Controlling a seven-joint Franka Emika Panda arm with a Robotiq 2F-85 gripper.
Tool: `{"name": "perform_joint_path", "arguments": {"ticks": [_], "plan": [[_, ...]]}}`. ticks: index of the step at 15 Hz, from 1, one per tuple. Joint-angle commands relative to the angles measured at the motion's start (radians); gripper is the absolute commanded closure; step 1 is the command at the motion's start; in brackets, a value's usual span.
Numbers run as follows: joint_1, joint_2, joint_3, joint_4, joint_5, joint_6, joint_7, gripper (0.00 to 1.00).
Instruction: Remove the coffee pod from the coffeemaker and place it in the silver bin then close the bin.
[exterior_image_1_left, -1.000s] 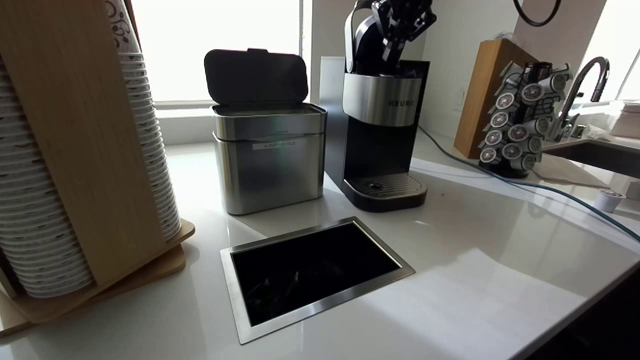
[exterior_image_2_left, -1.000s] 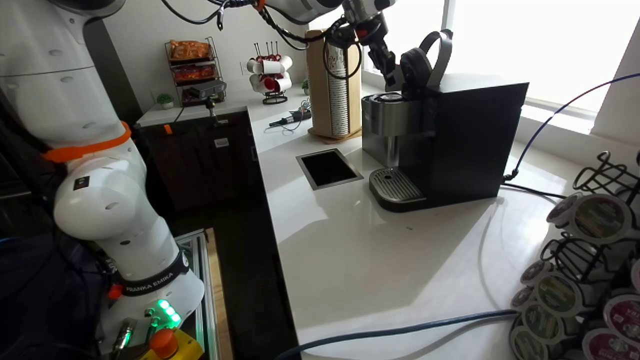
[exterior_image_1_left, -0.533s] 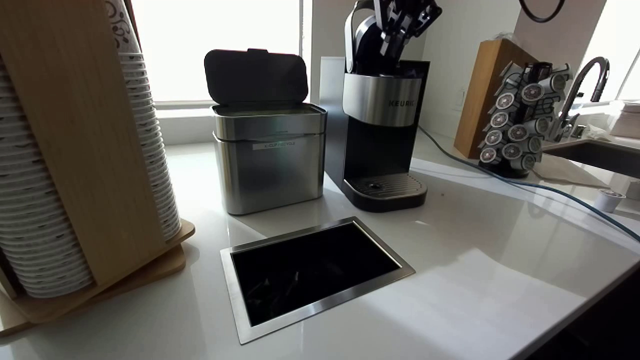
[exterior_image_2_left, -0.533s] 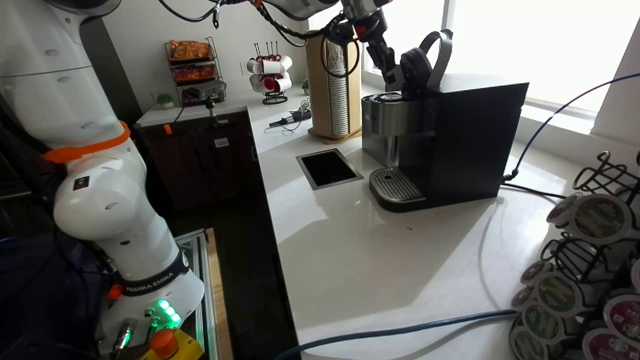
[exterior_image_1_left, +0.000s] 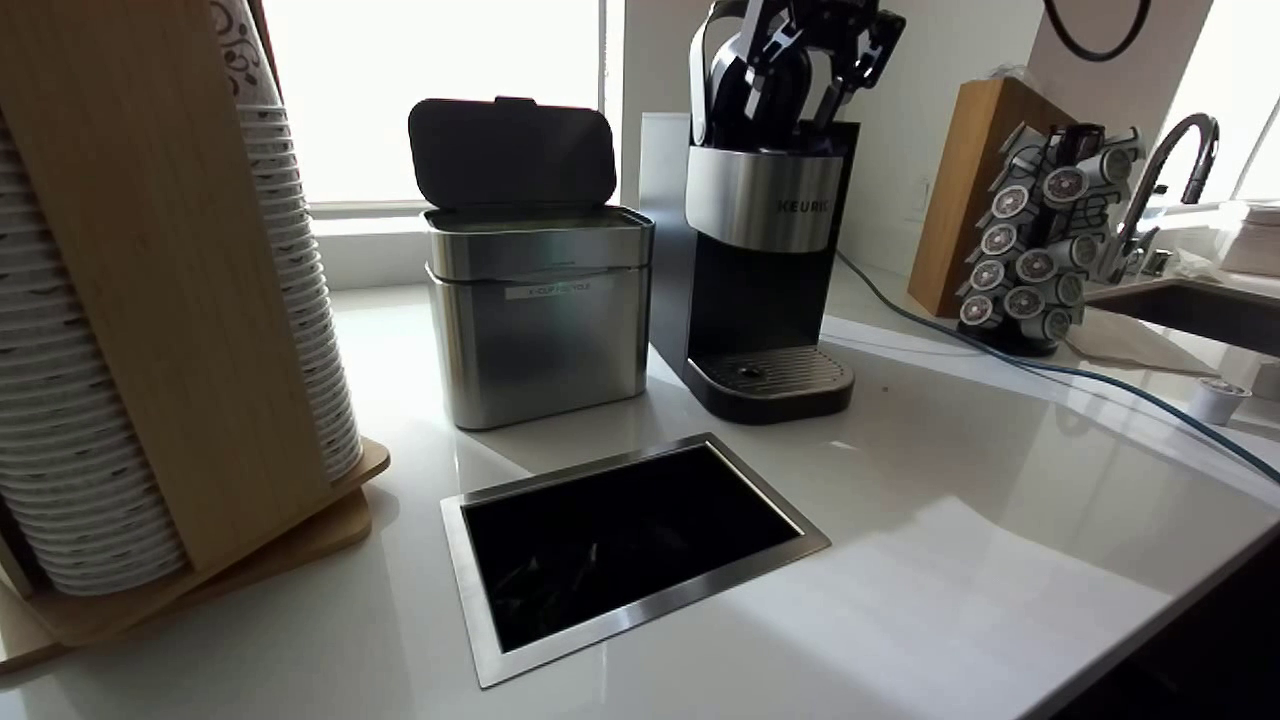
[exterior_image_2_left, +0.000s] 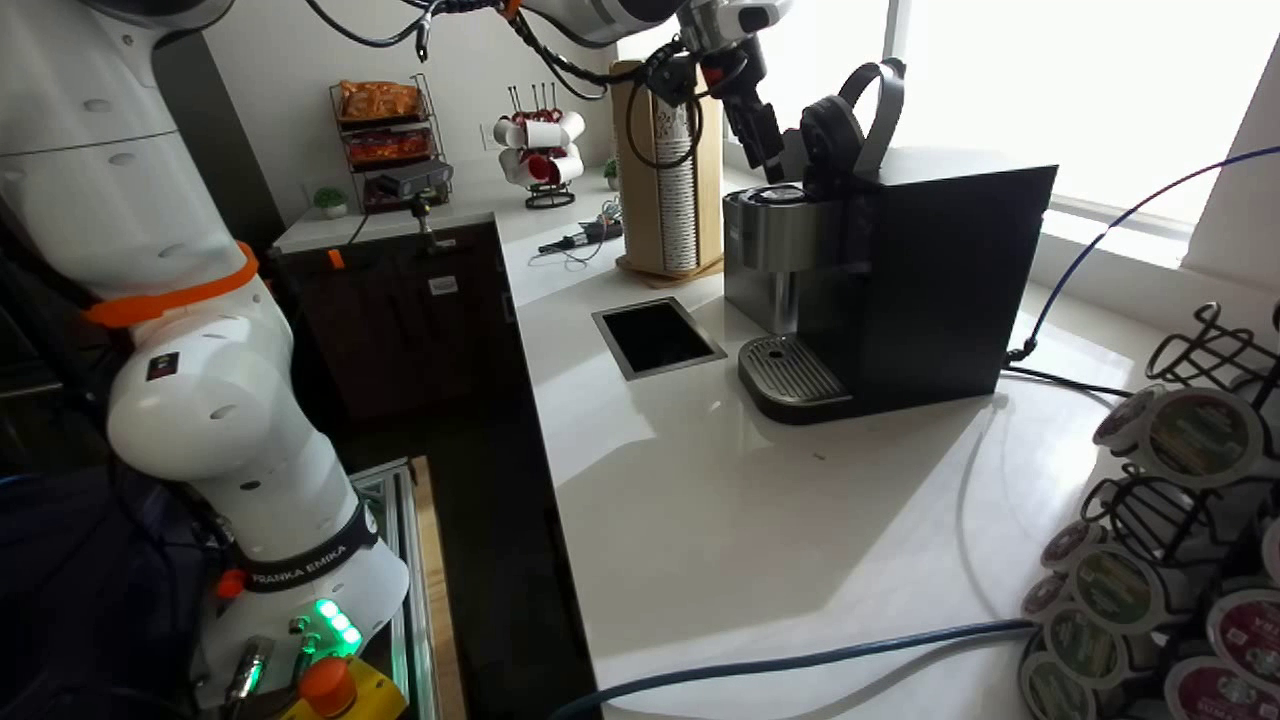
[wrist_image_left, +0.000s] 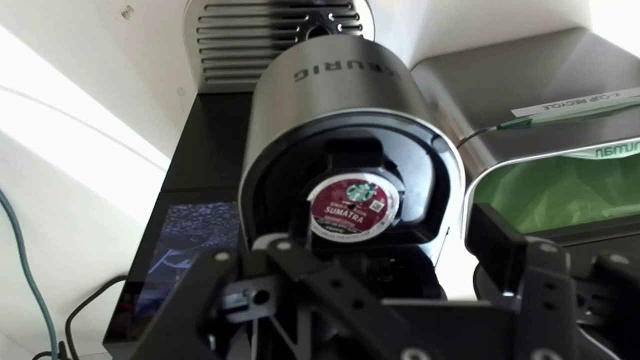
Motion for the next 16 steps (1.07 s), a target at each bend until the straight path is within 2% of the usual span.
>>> {"name": "perform_joint_path", "arguments": {"ticks": [1, 3, 5, 9, 10, 11, 16], "plan": [[-0.005, -0.060, 0.002, -0.066, 0.008, -0.044, 0.053, 0.24], [-0.010, -0.059, 0.001, -0.081, -0.001, -0.030, 0.064, 0.30], [-0.018, -0.060, -0.005, -0.089, 0.006, -0.010, 0.055, 0.22], [-0.033, -0.049, -0.009, -0.081, -0.044, 0.002, 0.058, 0.17], [-0.036, -0.045, -0.010, -0.075, -0.054, 0.005, 0.056, 0.11], [-0.037, -0.040, -0.010, -0.070, -0.067, 0.010, 0.054, 0.15], [-0.037, -0.007, -0.006, -0.044, -0.144, 0.045, 0.058, 0.17]]}}
